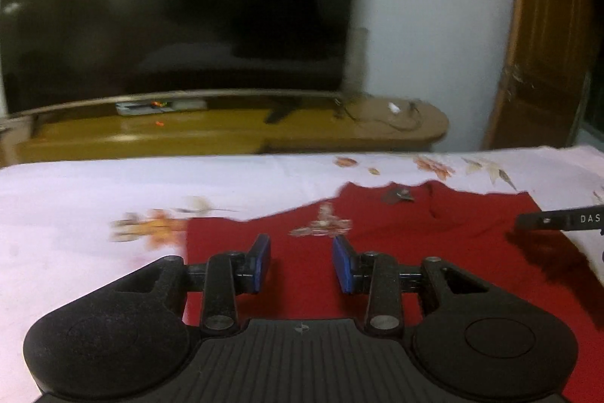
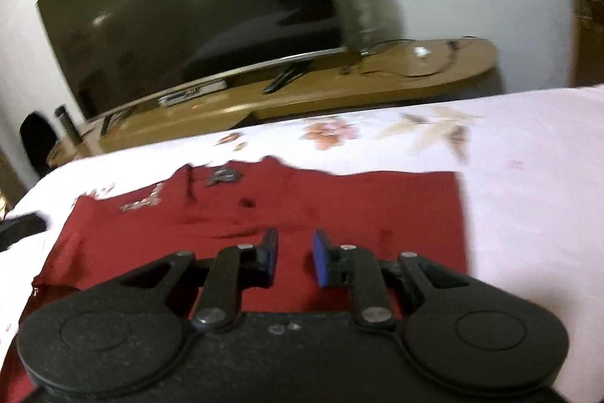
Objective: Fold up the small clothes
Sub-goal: 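Open both tools and release the folded sweater sides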
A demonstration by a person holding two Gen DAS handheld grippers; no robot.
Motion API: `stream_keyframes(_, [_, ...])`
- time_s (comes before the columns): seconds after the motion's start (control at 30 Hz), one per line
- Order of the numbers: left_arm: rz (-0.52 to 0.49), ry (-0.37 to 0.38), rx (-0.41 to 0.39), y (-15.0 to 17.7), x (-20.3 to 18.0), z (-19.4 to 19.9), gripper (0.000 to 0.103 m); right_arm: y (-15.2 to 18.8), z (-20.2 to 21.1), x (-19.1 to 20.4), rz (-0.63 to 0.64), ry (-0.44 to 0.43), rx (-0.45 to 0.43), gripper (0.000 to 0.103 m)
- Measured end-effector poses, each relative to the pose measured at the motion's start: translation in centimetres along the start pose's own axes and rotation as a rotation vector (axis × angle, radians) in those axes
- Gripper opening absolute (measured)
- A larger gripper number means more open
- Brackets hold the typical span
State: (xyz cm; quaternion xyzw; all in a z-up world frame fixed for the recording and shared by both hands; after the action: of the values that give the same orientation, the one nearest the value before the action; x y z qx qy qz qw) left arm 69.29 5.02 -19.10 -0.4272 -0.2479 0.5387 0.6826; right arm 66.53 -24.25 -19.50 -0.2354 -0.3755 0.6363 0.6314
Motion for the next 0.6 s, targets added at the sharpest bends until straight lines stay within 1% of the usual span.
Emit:
stream_keyframes(0.07, [-0.003,0.006,0.018,0.4,-0.5,-2.0,0.036,-0.1,-1.1,2.4,0.036,-0.043,-0.001,0.021])
stream_keyframes(0.13, [-0.026,-0.027,0.039,1.4,-0.5,-3.3,0.036,0.0,-2.1,4.9,0.126,-0.065,-0.016,0.022])
stream_keyframes(0.17, [-0.031,-0.057,0.053,2.5,0.2,-3.8,0.036,0.3,-2.6,5.6,0.172,-0.063,-0.017,0.021])
stream_keyframes(0.2, [-0.016,-0.068,0.046,3.0,1.0,-3.9,0.036,0.8,-3.3,5.5,0.223,-0.025,-0.003,0.017])
stream_keyframes(0.23, [0.046,-0.045,0.028,3.2,2.0,-3.6,0.037,1.1,-4.0,4.4,0.238,0.045,0.009,0.011])
stream_keyframes(0.27, [0.144,-0.054,0.016,3.3,3.7,-3.0,0.036,1.2,-4.5,2.5,0.218,0.109,0.015,0.01])
stream_keyframes(0.3, [0.198,-0.06,0.01,3.3,4.7,-2.9,0.036,1.1,-4.4,0.5,0.154,0.11,0.0,0.006])
stream_keyframes(0.33, [0.242,-0.045,0.001,3.4,5.4,-2.8,0.036,1.0,-4.2,-1.1,0.096,0.114,0.002,0.0])
stream_keyframes(0.37, [0.267,-0.031,-0.004,3.6,5.6,-2.8,0.036,0.9,-4.0,-1.7,0.08,0.108,0.014,0.0])
stream_keyframes(0.4, [0.259,-0.035,-0.001,3.5,5.5,-2.7,0.036,0.8,-4.0,-1.6,0.093,0.104,0.026,0.0])
stream_keyframes(0.43, [0.235,-0.058,-0.001,3.3,5.0,-2.3,0.037,0.7,-3.9,-1.2,0.113,0.108,0.033,0.005])
stream_keyframes(0.47, [0.202,-0.086,-0.019,2.9,4.3,-1.4,0.037,0.5,-3.5,-0.8,0.124,0.108,0.034,0.009])
stream_keyframes(0.5, [0.164,-0.083,-0.052,2.3,3.3,-0.4,0.037,0.2,-2.7,-0.1,0.124,0.096,0.012,0.021])
stream_keyframes(0.53, [0.128,-0.058,-0.085,1.8,1.9,0.7,0.037,-0.1,-1.8,0.5,0.123,0.075,-0.021,0.022])
stream_keyframes(0.57, [0.108,-0.037,-0.093,1.5,0.8,1.3,0.038,-0.2,-0.8,1.3,0.124,0.048,-0.047,0.022])
stream_keyframes(0.6, [0.064,-0.01,-0.088,1.6,-1.0,1.5,0.044,-0.2,-0.2,2.6,0.127,0.003,-0.053,0.022])
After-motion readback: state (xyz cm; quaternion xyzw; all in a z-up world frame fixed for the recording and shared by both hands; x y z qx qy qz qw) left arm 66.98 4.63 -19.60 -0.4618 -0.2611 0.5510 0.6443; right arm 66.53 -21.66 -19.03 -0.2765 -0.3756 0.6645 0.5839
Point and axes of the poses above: each gripper's, at about its wrist camera, not at the fingertips, and z roughly against the way its jaws point, x to its left, y to its underside, the point moved 9 cm from there along -z, roughly the way its jaws point, and after that the axes turned 4 degrees about y, right-handed, at the moved point
